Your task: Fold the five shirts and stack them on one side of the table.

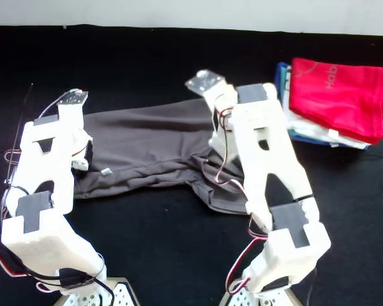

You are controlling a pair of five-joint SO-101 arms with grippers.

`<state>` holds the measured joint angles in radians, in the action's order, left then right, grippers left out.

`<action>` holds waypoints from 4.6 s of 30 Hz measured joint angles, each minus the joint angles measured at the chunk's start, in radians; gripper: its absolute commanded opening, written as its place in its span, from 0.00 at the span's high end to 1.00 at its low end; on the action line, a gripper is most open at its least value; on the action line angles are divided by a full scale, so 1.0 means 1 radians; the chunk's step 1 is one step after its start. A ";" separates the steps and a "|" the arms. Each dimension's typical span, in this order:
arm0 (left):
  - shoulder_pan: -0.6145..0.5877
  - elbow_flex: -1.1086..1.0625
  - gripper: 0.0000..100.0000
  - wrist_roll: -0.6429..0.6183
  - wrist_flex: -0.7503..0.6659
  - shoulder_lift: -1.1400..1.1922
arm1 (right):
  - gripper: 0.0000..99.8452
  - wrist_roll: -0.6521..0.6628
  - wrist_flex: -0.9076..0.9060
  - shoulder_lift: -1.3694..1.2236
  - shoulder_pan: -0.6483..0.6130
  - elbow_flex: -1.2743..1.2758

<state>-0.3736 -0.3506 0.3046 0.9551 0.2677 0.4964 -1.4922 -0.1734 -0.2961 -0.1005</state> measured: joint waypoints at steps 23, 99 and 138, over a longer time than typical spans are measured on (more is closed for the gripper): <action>0.000 0.000 0.99 0.000 0.000 0.000 | 0.99 0.012 0.060 -0.379 -0.005 -0.187; 0.000 0.000 0.99 0.000 0.000 0.000 | 0.99 -0.060 0.083 -0.123 -0.107 0.114; 0.000 0.117 0.99 0.002 0.264 0.002 | 0.98 -0.044 0.091 -0.021 0.144 0.209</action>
<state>-0.3736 -0.2340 0.3061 1.2190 0.2693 0.4519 -1.4016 -0.1949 -0.1519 0.1082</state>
